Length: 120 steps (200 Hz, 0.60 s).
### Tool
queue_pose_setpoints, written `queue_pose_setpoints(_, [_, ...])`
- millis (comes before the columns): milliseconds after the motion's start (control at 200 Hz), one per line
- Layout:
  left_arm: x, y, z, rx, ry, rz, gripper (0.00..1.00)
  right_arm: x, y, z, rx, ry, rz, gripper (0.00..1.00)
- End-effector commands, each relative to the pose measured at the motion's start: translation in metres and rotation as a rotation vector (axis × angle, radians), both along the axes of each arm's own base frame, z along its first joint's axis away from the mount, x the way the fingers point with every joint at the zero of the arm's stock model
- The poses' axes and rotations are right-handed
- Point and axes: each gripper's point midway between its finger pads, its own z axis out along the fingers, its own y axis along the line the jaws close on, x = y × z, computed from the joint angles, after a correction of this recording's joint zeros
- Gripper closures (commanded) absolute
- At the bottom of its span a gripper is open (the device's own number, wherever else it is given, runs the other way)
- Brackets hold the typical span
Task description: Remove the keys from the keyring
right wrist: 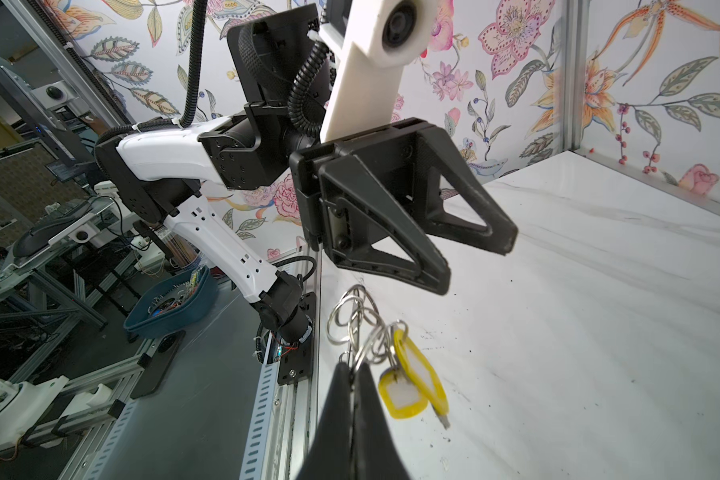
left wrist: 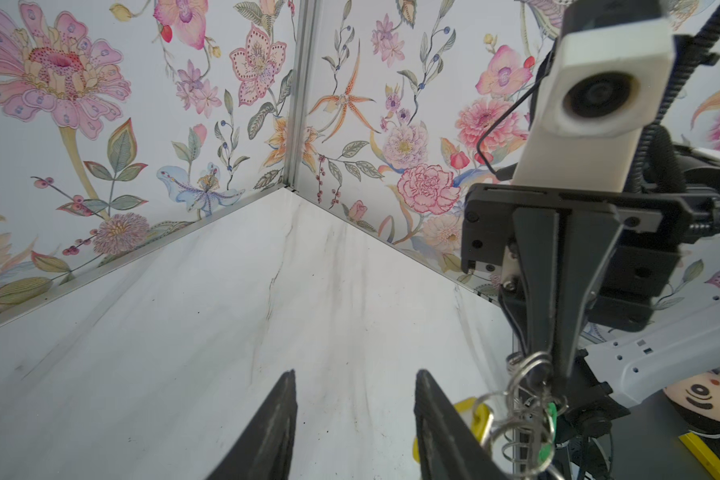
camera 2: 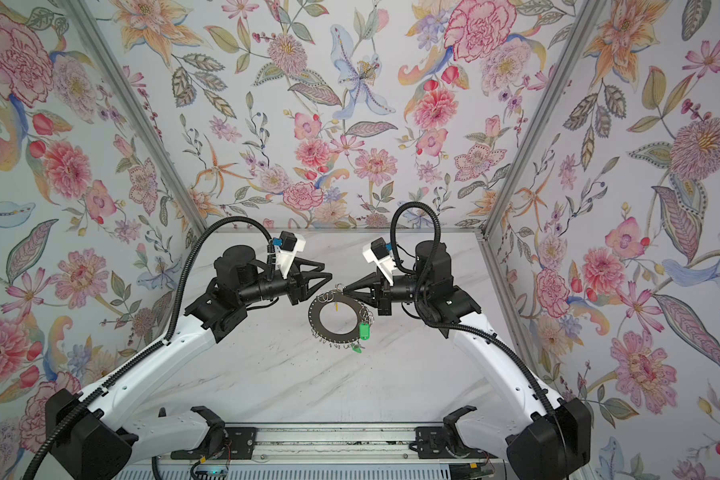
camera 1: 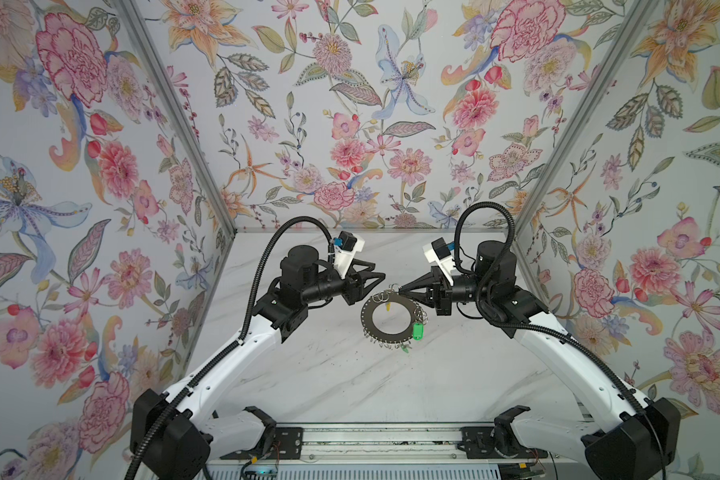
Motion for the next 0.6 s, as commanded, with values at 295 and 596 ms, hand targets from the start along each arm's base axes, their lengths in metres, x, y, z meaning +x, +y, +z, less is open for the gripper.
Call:
queue_pose_setpoints(295, [-0.027,-0.012,-0.008,-0.046,0.061,-0.186,0.56,0.004,0.006,0.008,0.002,-0.054,0.013,1.0])
queue_pose_setpoints(596, [-0.004,-0.01,-0.019,-0.001,0.067,-0.086,0.57,0.001,0.009,0.006,-0.01,-0.056,0.02,1.0])
